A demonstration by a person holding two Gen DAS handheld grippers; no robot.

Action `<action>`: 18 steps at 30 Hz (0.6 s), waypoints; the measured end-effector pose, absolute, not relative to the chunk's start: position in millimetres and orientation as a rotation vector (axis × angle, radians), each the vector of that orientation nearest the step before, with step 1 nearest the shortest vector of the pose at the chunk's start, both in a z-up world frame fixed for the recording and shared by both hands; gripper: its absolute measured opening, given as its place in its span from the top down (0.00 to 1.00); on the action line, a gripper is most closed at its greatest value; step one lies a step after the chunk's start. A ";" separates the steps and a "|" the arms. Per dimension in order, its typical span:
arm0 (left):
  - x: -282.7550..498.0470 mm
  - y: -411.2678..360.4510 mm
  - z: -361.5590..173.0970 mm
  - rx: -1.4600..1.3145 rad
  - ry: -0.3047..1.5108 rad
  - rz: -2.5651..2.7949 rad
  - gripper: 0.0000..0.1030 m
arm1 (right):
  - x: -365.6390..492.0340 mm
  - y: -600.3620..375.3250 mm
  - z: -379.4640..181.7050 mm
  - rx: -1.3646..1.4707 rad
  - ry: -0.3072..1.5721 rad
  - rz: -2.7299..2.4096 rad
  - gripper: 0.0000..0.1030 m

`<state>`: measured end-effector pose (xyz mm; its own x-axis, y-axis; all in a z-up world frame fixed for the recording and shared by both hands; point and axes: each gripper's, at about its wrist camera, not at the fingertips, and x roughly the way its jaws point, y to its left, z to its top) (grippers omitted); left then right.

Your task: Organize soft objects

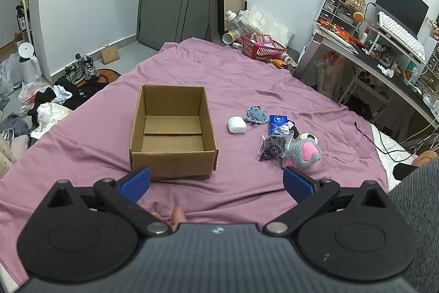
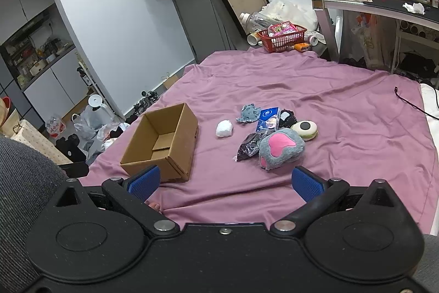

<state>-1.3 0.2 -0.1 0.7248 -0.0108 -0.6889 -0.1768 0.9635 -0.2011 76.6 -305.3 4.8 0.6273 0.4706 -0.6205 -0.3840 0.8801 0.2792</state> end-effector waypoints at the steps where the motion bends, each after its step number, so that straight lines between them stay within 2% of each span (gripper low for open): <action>1: -1.5 -0.1 0.2 -0.260 0.755 0.094 0.01 | 76.4 -305.0 5.0 0.121 0.745 0.489 0.00; 18: -1.2 1.8 1.0 -0.260 0.754 0.094 0.01 | 75.2 -303.5 5.6 0.098 0.724 0.466 0.00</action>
<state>-1.2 1.8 1.0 0.7266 -0.0085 -0.6871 -0.1774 0.9637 -0.1994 75.2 -303.5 5.6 0.6520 0.4433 -0.6151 -0.3768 0.8935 0.2445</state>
